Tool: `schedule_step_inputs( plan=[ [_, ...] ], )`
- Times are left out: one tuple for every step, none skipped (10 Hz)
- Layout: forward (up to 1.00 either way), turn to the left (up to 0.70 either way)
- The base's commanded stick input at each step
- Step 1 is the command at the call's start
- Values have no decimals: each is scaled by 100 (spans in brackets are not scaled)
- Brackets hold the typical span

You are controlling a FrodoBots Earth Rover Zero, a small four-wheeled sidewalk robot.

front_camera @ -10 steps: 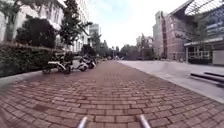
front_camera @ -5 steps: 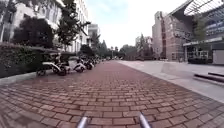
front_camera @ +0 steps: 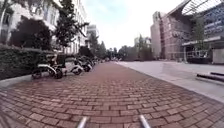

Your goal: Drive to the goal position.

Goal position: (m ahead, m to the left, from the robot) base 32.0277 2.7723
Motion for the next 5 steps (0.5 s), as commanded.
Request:
schedule_step_inputs(
  plan=[
    [45,0],
    [45,0],
    [45,0],
    [45,0],
    [45,0]
  ],
)
